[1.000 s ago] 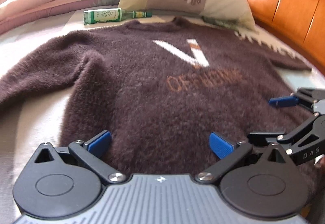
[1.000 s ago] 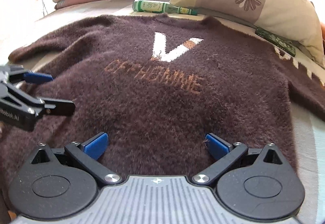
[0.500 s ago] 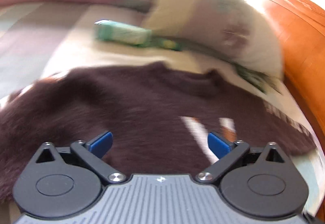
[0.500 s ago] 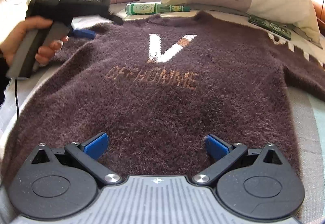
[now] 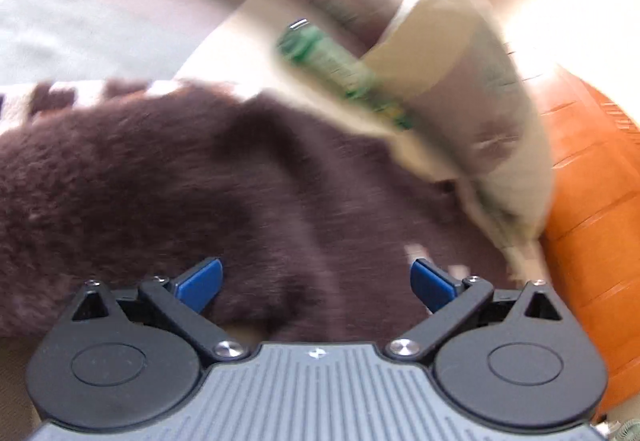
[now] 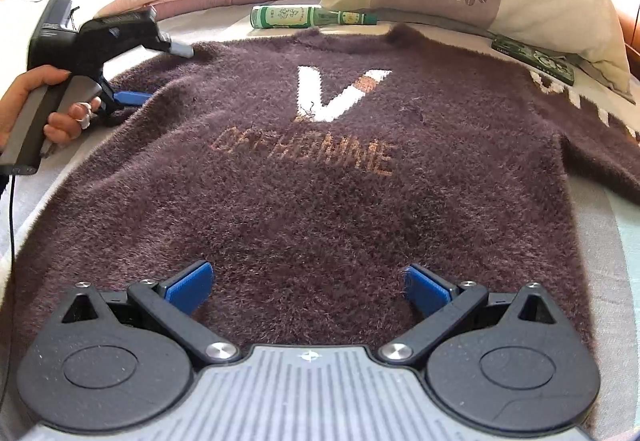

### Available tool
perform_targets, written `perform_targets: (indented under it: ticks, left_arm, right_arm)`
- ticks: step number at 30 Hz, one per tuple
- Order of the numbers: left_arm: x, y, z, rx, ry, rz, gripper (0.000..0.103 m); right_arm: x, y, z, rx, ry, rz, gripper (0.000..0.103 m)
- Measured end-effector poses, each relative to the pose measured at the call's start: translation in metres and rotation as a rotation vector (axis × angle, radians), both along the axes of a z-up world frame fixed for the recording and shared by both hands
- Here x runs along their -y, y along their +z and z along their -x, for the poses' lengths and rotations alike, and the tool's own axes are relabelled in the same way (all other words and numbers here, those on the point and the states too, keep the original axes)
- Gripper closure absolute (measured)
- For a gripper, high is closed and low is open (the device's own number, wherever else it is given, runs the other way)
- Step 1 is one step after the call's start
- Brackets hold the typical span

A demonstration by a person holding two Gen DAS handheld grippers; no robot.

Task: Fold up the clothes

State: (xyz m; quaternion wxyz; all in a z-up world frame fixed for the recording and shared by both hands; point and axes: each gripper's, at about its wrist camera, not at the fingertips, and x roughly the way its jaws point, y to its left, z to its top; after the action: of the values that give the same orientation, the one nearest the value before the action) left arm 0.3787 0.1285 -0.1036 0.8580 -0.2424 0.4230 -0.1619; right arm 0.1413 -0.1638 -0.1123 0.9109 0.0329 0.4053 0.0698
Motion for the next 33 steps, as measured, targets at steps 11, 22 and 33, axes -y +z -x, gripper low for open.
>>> perform_targets:
  ticks: [11, 22, 33]
  left_arm:
    - [-0.029, 0.026, -0.015, 0.014, 0.092, -0.274, 0.006]
    - [0.050, 0.041, 0.014, 0.007, -0.220, -0.107, 0.005]
    - [0.053, 0.025, 0.017, -0.043, -0.205, -0.119, 0.003]
  right_arm:
    - [0.001, 0.001, 0.001, 0.001, 0.000, -0.004, 0.000]
    - [0.002, 0.003, 0.002, 0.002, -0.002, -0.013, 0.000]
    - [0.003, 0.003, 0.003, 0.002, -0.002, -0.021, 0.000]
